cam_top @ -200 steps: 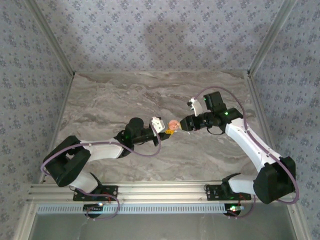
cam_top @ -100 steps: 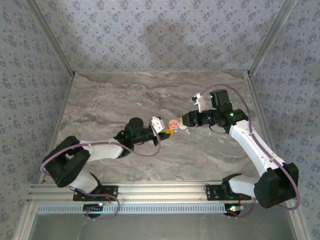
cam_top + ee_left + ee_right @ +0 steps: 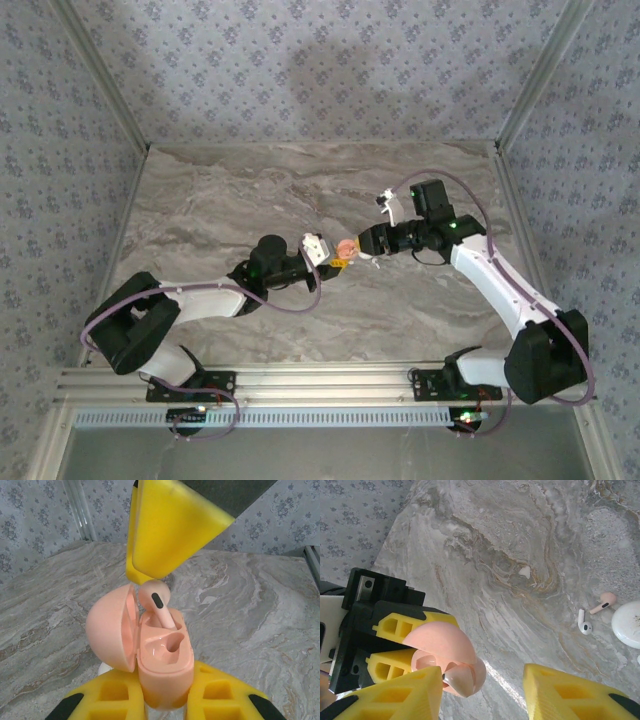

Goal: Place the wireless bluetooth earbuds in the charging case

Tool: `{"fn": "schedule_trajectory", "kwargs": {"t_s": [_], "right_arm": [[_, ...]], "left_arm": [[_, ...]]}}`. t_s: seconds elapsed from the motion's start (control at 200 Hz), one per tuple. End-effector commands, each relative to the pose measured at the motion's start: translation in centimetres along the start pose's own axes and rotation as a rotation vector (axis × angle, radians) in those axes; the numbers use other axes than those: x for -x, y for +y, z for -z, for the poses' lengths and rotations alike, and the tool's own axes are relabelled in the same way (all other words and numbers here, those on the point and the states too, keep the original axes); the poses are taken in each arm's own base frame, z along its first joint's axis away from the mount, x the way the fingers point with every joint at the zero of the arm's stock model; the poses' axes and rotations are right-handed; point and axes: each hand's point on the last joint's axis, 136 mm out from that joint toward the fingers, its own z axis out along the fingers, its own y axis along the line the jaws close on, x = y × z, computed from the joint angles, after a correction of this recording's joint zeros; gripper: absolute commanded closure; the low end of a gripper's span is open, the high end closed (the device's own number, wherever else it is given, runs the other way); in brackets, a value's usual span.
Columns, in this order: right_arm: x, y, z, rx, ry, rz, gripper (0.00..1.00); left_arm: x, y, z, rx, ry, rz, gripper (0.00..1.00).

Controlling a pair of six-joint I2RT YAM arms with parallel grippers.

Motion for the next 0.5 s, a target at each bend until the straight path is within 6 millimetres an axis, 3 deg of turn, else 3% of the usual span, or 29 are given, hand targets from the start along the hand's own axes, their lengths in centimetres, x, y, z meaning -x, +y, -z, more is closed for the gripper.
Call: {"fn": "schedule_trajectory", "kwargs": {"t_s": [0.0,0.495], "right_arm": [[-1.0,-0.6,-0.7,-0.010,0.034,-0.009,0.52],[-3.0,-0.6,-2.0,0.003,0.112,-0.018,0.53]], "left_arm": [[2.4,-0.2,0.3,-0.009,-0.065,-0.024,0.91],[2.4,-0.2,0.3,-0.006,-0.066,-0.027,0.91]]}}
